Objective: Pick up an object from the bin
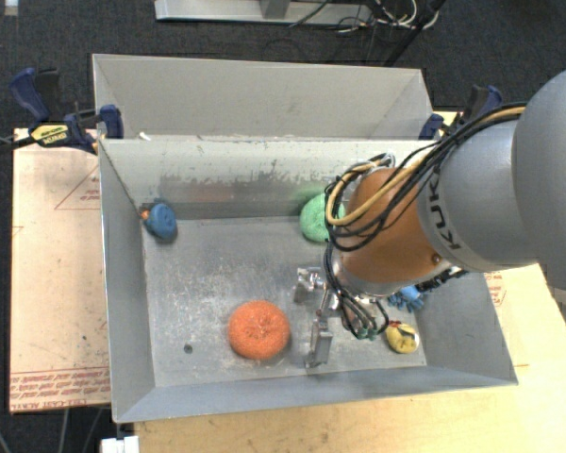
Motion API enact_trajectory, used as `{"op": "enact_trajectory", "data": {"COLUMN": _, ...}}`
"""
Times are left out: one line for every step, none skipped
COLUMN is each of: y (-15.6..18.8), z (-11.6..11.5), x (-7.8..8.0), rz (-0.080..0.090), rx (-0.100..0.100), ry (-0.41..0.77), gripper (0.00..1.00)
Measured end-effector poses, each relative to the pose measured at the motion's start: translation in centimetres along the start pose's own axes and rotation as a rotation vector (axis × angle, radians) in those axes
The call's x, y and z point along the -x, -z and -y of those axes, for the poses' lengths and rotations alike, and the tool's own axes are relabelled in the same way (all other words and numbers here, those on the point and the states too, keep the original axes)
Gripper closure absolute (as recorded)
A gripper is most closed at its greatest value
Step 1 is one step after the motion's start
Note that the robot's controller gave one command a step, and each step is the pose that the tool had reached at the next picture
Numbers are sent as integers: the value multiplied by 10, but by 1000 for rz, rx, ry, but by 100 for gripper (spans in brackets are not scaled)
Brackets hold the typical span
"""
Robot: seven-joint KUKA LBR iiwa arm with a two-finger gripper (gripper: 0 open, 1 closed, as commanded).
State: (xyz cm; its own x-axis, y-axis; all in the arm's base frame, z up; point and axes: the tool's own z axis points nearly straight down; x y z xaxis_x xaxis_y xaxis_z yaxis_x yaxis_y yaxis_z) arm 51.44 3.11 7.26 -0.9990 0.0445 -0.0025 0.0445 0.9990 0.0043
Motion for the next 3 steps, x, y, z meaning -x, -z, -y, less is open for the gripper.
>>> {"op": "enact_trajectory", "data": {"y": 45, "z": -5, "x": 2, "rz": -7, "rx": -1, "ry": 10, "gripper": 0}}
{"op": "enact_trajectory", "data": {"y": 74, "z": 1, "x": 29, "rz": 8, "rx": 0, "ry": 165, "gripper": 0}}
{"op": "enact_trajectory", "data": {"y": 54, "z": -14, "x": 16, "rz": 1, "rx": 0, "ry": 381, "gripper": 0}}
